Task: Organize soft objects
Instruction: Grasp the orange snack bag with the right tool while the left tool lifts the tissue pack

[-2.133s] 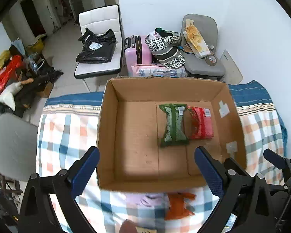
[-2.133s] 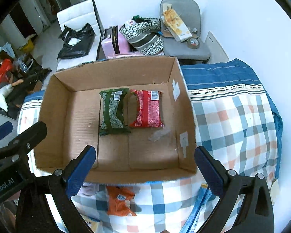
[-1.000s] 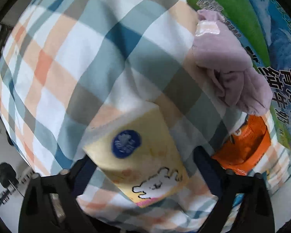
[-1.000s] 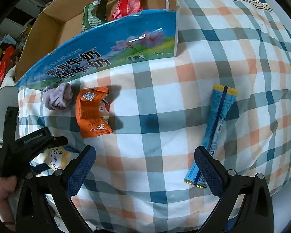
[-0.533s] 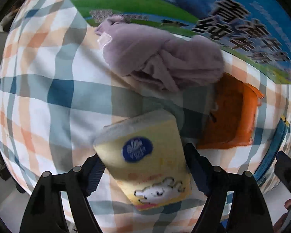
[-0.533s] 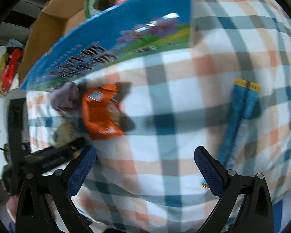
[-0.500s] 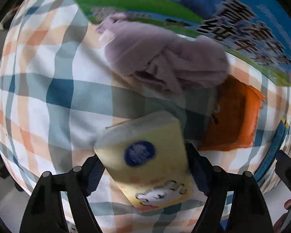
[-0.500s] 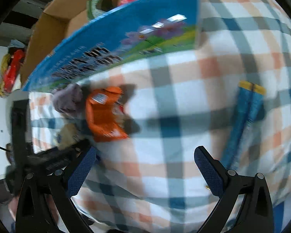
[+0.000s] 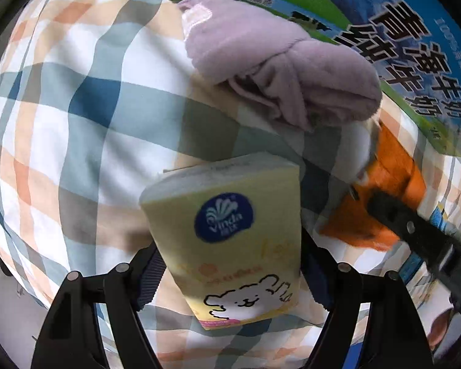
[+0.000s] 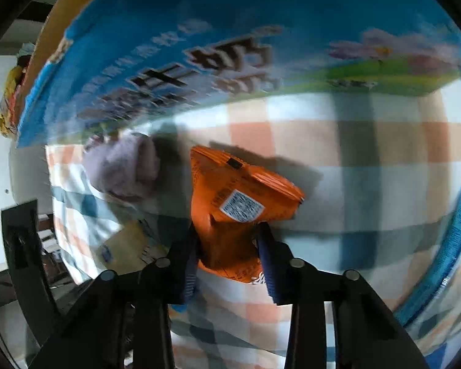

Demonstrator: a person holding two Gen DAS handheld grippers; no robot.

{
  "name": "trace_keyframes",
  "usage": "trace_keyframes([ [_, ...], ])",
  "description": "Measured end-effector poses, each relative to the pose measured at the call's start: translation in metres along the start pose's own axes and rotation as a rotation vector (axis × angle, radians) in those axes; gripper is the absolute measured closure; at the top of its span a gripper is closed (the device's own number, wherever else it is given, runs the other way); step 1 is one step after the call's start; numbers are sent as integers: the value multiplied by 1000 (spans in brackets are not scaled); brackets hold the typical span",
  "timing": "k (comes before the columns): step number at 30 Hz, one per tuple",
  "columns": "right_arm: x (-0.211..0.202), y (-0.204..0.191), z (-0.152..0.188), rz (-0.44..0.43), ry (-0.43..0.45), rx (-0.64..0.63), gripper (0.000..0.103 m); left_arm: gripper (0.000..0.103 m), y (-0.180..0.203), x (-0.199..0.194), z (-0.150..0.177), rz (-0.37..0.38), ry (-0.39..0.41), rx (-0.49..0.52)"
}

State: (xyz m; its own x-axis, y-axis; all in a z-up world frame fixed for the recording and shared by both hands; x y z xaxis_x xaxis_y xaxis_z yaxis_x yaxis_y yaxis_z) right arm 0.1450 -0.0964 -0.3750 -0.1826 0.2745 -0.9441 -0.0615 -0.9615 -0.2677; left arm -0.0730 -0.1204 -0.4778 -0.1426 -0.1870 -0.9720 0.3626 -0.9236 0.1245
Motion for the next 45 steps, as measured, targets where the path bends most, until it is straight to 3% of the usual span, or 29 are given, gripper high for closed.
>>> trace_keyframes([
  [3, -5, 17, 12, 45, -17, -11, 67, 35, 13, 7, 15, -26, 8, 44],
  [8, -11, 49, 37, 105, -47, -31, 68, 36, 51, 19, 52, -43, -4, 210],
  [11, -4, 58, 43, 104, -67, -9, 68, 36, 71, 38, 66, -99, -23, 291],
  [19, 7, 63, 44, 131, -68, -1, 65, 39, 77, 47, 73, -104, -14, 260],
  [20, 5, 64, 44, 131, -68, -1, 65, 40, 76, 44, 59, -101, -14, 259],
  [25, -6, 54, 47, 136, -43, -23, 70, 41, 76, 37, 72, -81, 6, 265],
  [31, -44, 45, 52, 95, 5, -50, 71, 41, 114, -11, 85, -45, 91, 324],
  [34, -77, 46, 52, 67, 41, -63, 72, 41, 104, -52, 90, -32, 157, 358],
  [37, -114, 38, 48, 38, 96, -73, 72, 41, 119, -89, 93, -4, 217, 383],
  [38, -122, 37, 49, 32, 107, -76, 72, 41, 89, -107, 91, 3, 233, 398],
  [41, -158, 32, 39, 16, 163, -91, 72, 40, 99, -140, 102, 12, 275, 441],
  [42, -163, 25, 37, 10, 176, -92, 72, 40, 103, -152, 102, 10, 292, 461],
  [43, -171, 20, 36, 5, 190, -94, 72, 40, 103, -163, 79, 10, 303, 473],
  [45, -187, 10, 27, -9, 224, -97, 72, 40, 106, -181, 75, 8, 331, 490],
])
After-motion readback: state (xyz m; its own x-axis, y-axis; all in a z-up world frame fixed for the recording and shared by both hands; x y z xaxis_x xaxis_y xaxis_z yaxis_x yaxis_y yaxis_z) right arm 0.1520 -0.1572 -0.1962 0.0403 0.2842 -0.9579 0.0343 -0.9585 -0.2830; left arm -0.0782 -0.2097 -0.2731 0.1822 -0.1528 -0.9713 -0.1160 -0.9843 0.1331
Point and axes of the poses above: each gripper's, at about its wrist camera, not at the fingertips, and x roughly the way its jaws point, y to its right, z to its underside, the point moved 10 cm from there along x, roughly the way its jaws point, and after that the axes turned 4 degrees about z, right-handed, at the moved point
